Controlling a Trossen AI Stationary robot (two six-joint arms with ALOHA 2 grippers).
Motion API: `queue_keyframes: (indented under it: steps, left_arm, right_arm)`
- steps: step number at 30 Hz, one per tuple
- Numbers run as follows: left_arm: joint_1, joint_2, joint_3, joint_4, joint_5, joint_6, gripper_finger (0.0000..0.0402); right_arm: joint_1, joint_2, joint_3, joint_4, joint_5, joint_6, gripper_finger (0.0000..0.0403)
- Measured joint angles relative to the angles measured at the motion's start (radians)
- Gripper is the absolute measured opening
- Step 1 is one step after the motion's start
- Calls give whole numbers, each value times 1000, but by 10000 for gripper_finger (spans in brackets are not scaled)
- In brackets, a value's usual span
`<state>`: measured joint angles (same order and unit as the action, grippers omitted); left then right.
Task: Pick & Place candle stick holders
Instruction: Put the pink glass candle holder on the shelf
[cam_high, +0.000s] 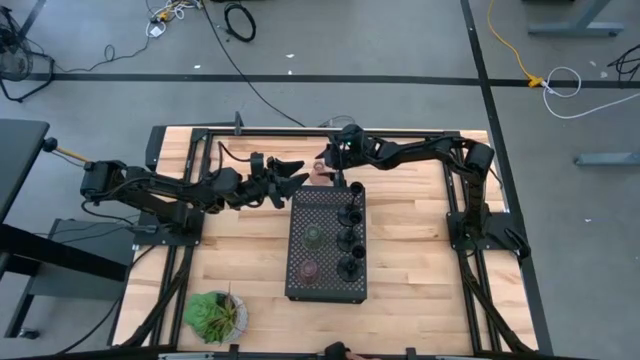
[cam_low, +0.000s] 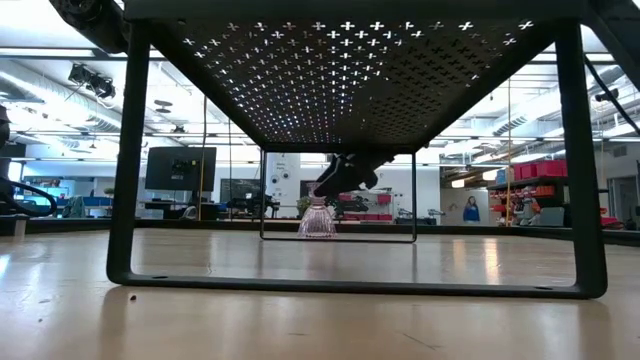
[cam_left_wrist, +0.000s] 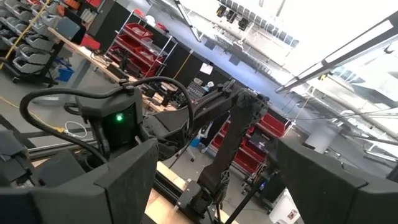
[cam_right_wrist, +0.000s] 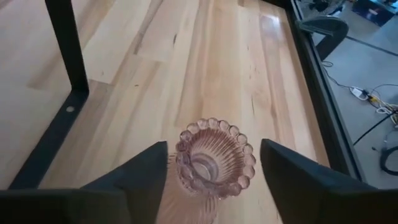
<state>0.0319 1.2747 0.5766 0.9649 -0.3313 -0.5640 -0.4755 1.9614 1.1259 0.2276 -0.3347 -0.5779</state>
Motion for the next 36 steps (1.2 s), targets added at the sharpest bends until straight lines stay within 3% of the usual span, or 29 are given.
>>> queue_keyframes:
  steps: [8, 22, 36]
  left_arm:
    - [0, 0, 0, 1, 0, -1, 325]
    - [0, 0, 0, -2, 2, -1, 325]
    - [0, 0, 0, -56, -32, 10, 325]
  right_arm:
    - [0, 0, 0, 0, 2, 25, 137]
    - [-11, 0, 33, 3, 121, 78, 137]
    - [-15, 0, 343, -279, 126, 137, 137]
